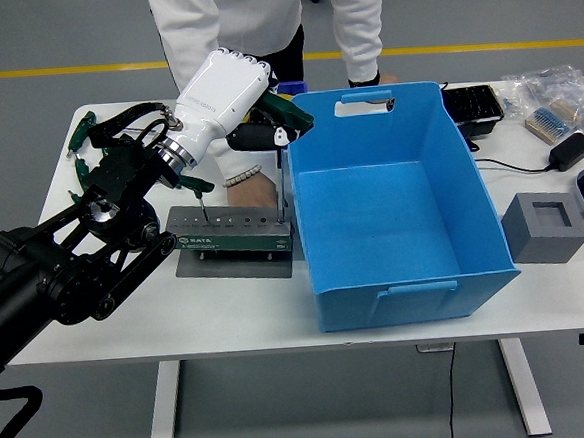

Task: Lift tool from toolbox,place it in box,lift tool from toolbox,place it in box

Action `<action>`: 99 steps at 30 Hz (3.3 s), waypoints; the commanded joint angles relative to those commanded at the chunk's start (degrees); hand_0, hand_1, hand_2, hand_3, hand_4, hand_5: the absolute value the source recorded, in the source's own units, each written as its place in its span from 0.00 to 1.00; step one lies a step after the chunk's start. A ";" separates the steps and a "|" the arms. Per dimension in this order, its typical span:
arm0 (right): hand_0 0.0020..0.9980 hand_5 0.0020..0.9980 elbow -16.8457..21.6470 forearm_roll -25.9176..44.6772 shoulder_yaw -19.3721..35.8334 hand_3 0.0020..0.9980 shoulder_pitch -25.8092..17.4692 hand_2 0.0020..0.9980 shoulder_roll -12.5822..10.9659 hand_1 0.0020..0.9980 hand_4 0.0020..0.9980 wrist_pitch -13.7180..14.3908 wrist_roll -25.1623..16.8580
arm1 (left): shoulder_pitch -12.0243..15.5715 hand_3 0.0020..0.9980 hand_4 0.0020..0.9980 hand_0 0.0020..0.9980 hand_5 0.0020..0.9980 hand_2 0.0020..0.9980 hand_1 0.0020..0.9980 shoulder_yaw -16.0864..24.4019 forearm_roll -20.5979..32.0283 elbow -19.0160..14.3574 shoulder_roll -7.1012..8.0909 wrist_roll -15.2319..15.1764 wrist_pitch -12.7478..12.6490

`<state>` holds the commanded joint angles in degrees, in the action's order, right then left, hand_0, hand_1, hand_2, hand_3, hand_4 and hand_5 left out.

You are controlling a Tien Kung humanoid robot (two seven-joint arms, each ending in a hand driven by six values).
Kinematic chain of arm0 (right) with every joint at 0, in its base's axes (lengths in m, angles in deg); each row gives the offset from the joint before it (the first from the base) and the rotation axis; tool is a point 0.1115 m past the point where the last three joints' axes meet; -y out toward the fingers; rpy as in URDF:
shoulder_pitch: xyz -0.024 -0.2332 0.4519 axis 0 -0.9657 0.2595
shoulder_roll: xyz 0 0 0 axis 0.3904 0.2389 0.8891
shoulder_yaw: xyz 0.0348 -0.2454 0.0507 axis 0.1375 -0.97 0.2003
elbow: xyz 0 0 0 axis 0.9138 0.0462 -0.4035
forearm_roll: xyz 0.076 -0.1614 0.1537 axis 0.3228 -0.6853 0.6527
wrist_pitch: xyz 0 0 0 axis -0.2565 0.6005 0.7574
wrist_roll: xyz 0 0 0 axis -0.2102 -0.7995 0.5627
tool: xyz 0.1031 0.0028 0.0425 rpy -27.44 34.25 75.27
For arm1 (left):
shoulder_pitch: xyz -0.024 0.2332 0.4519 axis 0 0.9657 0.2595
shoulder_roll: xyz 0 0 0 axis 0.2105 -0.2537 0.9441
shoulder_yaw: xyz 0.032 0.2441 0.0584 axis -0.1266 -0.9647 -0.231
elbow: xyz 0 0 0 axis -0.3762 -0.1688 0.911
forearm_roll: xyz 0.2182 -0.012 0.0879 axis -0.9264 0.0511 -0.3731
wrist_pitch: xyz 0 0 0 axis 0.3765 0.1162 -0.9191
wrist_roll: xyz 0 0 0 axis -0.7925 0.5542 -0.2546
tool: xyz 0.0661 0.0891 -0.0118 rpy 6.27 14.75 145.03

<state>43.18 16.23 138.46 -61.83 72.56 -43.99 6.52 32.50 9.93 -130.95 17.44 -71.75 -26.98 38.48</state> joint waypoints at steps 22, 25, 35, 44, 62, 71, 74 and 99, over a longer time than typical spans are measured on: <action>0.68 0.76 0.00 -0.61 0.26 0.63 0.01 0.73 0.12 0.64 0.85 0.02 0.14 | -8.58 0.00 0.75 0.21 0.58 0.00 0.00 1.66 6.70 -10.64 -0.40 1.94 0.65; 0.68 0.76 0.00 -0.79 0.30 0.63 -0.01 0.73 0.12 0.64 0.85 -0.01 0.19 | -8.99 0.00 0.75 0.21 0.58 0.00 0.00 0.51 8.63 -11.69 -2.07 2.15 0.14; 0.68 0.76 0.00 -1.52 0.68 0.62 0.31 0.73 0.17 0.64 0.85 -0.04 0.39 | -9.48 0.00 0.75 0.21 0.59 0.00 0.00 -12.48 12.72 -4.55 -8.30 0.92 -0.03; 0.68 0.76 0.01 -1.64 0.54 0.62 0.40 0.73 0.10 0.64 0.85 -0.07 0.34 | -10.23 0.02 0.75 0.22 0.60 0.03 0.00 -20.16 15.29 1.90 -10.82 -1.05 2.73; 0.68 0.76 0.08 -2.96 1.20 0.62 0.35 0.73 0.03 0.64 0.84 -0.22 0.71 | -10.88 0.71 1.00 0.53 0.76 0.71 0.60 -18.74 20.53 6.09 -10.82 -8.77 0.76; 0.68 0.76 0.08 -2.93 1.02 0.62 0.47 0.73 0.00 0.64 0.84 -0.27 0.74 | -10.95 0.89 1.00 0.70 0.76 0.91 0.73 -16.41 20.33 5.33 -10.82 -9.99 -0.19; 0.68 0.76 0.06 -2.51 0.79 0.62 0.44 0.73 0.05 0.64 0.84 -0.22 0.65 | -10.42 0.89 1.00 0.70 0.76 0.91 0.73 -14.76 19.53 4.59 -10.82 -9.70 0.60; 0.68 0.76 0.00 0.74 -1.02 0.62 0.05 0.72 0.28 0.64 0.84 0.17 -0.15 | 5.63 0.67 1.00 0.71 0.93 0.64 0.65 5.74 -2.10 -7.70 3.04 2.52 28.27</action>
<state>43.18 16.96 137.43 -61.78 72.84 -43.82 6.37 38.13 15.67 -133.05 9.74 -68.70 -24.46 66.75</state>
